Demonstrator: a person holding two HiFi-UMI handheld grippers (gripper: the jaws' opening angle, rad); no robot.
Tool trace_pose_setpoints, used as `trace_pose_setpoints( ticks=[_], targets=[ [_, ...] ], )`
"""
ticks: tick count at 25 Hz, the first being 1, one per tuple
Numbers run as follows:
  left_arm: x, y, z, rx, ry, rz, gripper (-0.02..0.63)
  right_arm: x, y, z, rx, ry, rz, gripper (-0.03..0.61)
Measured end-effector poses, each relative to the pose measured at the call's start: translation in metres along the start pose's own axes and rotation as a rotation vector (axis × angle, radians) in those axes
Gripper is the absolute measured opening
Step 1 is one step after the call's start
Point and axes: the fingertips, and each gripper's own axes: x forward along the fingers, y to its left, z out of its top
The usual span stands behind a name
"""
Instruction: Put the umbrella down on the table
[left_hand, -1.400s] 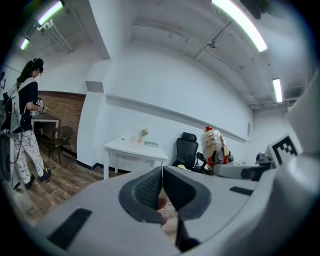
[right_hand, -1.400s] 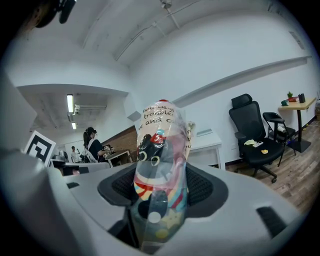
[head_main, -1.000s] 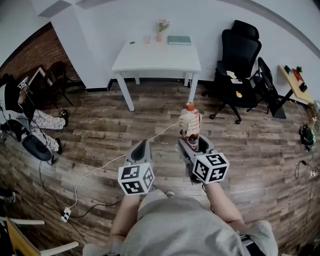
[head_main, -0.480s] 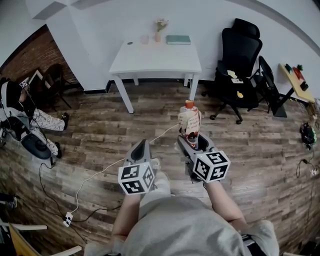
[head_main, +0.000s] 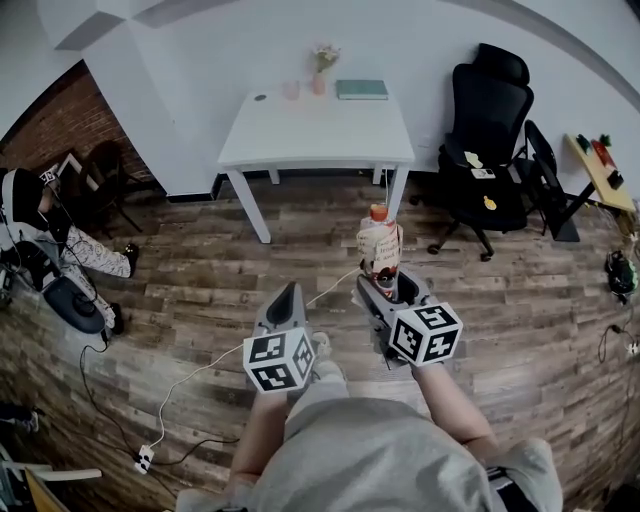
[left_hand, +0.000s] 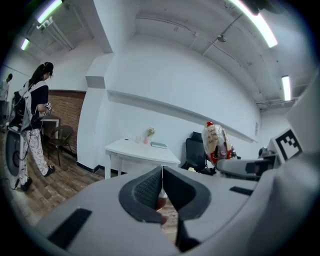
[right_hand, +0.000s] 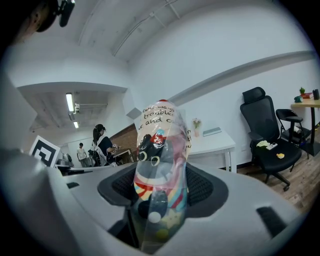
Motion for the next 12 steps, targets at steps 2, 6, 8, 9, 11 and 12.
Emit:
trace_pose_setpoints(
  ticks=[2,6,8,9,11,12],
  targets=[
    [0.016,0.011,0.005,0.0,0.002,0.008,0.008,0.02,-0.005,0.006,0.0,-0.002,-0.001,0.27],
    [0.045,0.035,0.016,-0.007,0.011,0.018,0.008,0.057,-0.011,0.018,0.006,0.0,0.0,0.27],
    [0.06,0.047,0.025,-0.013,0.015,0.021,0.008,0.075,-0.014,0.025,0.003,0.005,0.0,0.27],
    [0.067,0.053,0.028,-0.017,0.017,0.023,0.009,0.084,-0.015,0.028,0.002,0.008,-0.001,0.27],
    [0.082,0.065,0.036,-0.023,0.02,0.026,0.009,0.102,-0.018,0.035,-0.001,0.012,-0.002,0.27],
    [0.09,0.07,0.04,-0.025,0.022,0.027,0.009,0.111,-0.019,0.039,-0.001,0.013,-0.002,0.27]
  ],
)
